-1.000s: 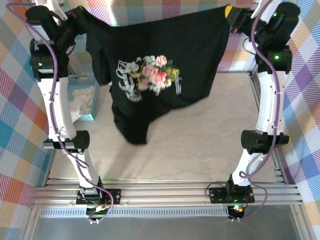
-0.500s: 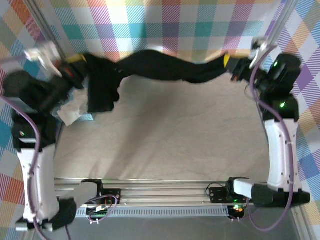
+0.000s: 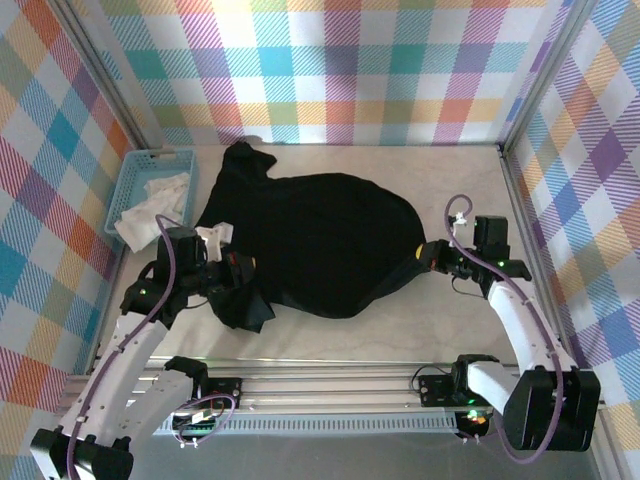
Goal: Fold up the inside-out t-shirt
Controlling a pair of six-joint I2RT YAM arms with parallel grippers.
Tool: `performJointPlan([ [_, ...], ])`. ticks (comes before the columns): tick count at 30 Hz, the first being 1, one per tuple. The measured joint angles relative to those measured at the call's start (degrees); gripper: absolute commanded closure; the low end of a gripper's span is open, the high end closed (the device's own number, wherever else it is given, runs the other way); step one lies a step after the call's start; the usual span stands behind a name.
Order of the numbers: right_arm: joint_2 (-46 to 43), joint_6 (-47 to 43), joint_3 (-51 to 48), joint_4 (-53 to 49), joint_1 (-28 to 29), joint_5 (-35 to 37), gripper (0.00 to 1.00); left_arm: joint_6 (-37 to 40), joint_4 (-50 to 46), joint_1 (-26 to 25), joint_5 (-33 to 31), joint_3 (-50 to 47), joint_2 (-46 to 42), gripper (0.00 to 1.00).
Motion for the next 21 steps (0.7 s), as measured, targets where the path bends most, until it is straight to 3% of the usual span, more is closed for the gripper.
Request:
performJointPlan([
  [4,-5.4,-1.0,6.8,-2.3,0.0,2.1,1.0,2.2,-2.6,-0.1,-3.8,8.0,-0.2,1.0],
  [11,-15.0,-3.3,30.1,-4.9,0.0,5.3,1.0,9.1,-3.3,-0.3,-15.7,34.5,-3.6,1.0],
  [21,-14.1,-4.4,56.1,-8.2,0.0,5.9,1.0,16.9,-2.4,-0.3,-30.1,64.6,1.7,1.0],
])
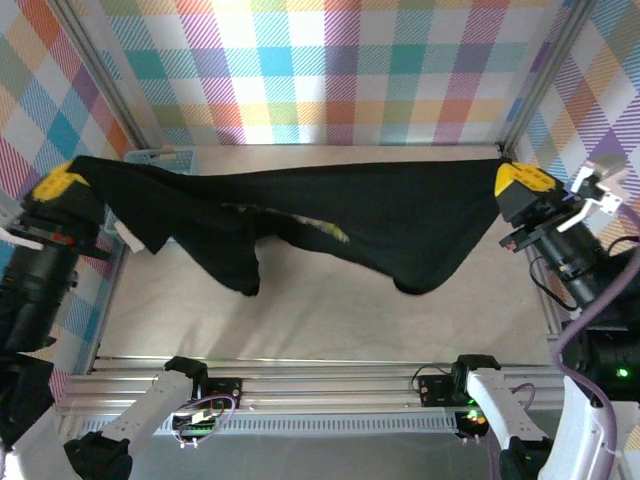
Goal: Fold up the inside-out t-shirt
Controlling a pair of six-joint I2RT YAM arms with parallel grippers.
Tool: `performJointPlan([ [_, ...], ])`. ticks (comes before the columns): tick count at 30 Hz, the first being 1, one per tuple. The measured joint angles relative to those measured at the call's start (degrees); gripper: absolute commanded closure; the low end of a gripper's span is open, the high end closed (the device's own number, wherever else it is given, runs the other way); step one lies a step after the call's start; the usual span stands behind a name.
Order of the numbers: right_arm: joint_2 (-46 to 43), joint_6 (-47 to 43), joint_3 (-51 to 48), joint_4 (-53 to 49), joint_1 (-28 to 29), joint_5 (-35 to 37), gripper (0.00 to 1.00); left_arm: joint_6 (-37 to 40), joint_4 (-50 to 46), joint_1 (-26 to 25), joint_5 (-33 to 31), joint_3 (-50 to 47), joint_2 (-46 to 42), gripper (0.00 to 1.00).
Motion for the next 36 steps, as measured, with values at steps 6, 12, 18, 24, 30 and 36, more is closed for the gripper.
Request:
performJointPlan([
  [6,4.0,-1.0,10.1,-1.5,0.0,0.0,1.0,3.8,-1.8,0.0,-6.0,16.2,13.7,1.0],
  [12,11.5,-1.7,11.0,1.1,0.0,0.0,1.0,7.0,-1.9,0.3,-9.6,25.9,31.3,1.0],
  [18,25.8,-1.9,7.0,8.6,0.0,0.5,1.0,8.2,-0.1,2.8,-8.3,27.5,49.0,1.0],
  [24,50.9,-1.4,9.7,16.3,0.1,1.8,0.76,9.4,0.6,4.0,-6.8,36.0,72.9,0.68],
  [30,89.3,-3.3,49.2,0.2,1.5,3.9,0.43,9.2,-7.3,4.2,-4.2,54.1,92.9,0.31],
  [36,88.7,-7.2,46.6,-15.3,3.3,5.4,0.42,8.0,-7.1,3.8,2.8,33.9,78.9,0.26],
])
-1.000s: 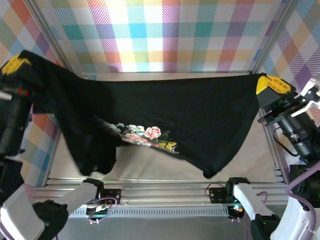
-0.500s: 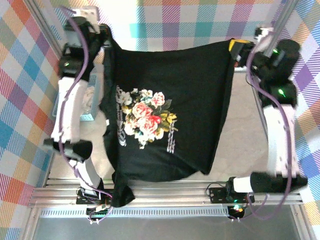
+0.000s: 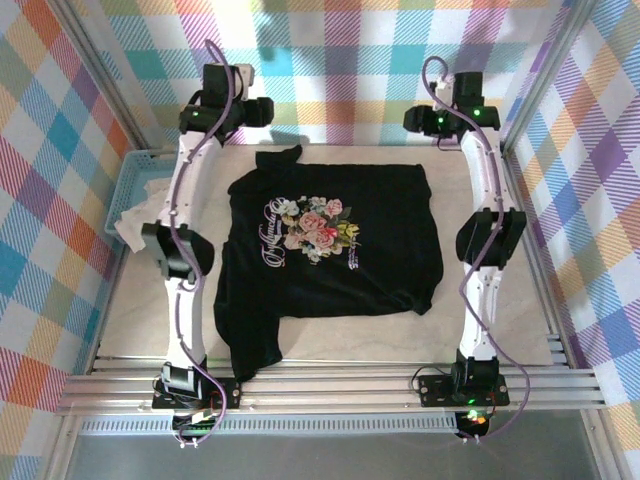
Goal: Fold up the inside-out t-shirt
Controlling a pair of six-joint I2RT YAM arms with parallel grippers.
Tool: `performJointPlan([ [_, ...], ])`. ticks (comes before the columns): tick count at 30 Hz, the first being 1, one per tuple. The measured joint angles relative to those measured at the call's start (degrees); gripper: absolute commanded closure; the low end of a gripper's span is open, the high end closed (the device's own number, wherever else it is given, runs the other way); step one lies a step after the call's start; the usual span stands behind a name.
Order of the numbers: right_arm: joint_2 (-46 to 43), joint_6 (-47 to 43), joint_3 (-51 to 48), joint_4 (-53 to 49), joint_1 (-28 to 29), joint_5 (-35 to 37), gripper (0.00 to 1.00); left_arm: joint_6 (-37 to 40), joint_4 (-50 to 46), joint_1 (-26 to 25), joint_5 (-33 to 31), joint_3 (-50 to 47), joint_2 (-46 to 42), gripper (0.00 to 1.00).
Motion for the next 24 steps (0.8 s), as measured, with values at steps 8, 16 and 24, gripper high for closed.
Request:
performJointPlan([
  [8,-40.4,-3.1,-55.7,6.6,3.9,2.3,0.4,0.5,17.1,-6.7,9.4,-40.4,-33.8,0.27],
  [16,-60.7,4.9,-90.3,8.4,4.8,6.5,0.44,9.2,32.0,-32.8,13.9,-74.4,-39.6,0.31],
  [24,-61.8,15.4,-104.8,9.2,7.1,7.1,0.53,14.8,40.3,-51.3,12.4,-82.5,-26.0,0.36],
])
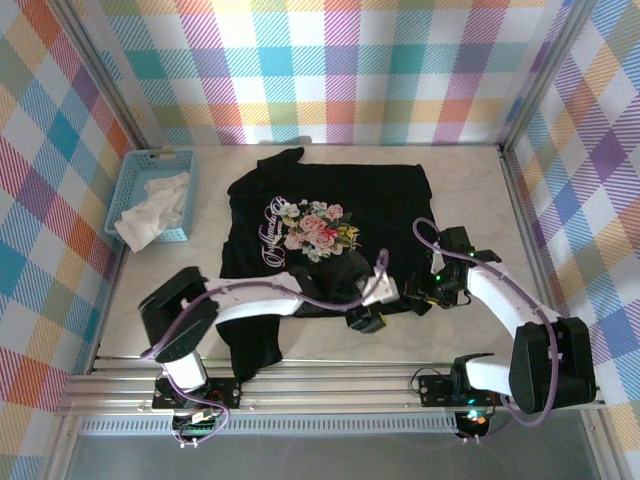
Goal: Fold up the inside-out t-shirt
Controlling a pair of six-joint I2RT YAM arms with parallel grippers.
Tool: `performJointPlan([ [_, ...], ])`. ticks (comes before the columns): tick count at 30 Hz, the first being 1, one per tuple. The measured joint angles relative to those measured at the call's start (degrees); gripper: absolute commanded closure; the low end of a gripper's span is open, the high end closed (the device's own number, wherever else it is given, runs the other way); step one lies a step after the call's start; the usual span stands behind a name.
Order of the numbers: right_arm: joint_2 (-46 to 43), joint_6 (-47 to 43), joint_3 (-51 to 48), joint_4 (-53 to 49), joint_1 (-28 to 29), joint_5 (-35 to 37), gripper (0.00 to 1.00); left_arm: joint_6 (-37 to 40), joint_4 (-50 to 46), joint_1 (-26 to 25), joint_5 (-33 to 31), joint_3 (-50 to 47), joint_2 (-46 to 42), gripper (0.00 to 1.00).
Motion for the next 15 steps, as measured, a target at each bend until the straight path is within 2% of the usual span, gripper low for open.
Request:
performJointPlan([
  [6,4.3,2.4,-0.1,3.9,0.0,2.1,0.59,3.1,3.9,-1.7,-4.5,2.4,10.4,0.4],
  [9,5.2,2.7,0.1,4.4,0.0,3.5,0.69,4.2,6.0,-1.7,-7.1,3.8,13.4,0.47],
  [12,6.3,2.7,1.0,4.7,0.0,4.5,0.82,5.4,7.7,-1.9,-10.1,5.3,14.7,0.65],
  [15,8.4,2.1,2.7,4.7,0.0,4.5,0.91,5.8,8.4,-2.0,-10.3,5.7,15.5,0.89],
])
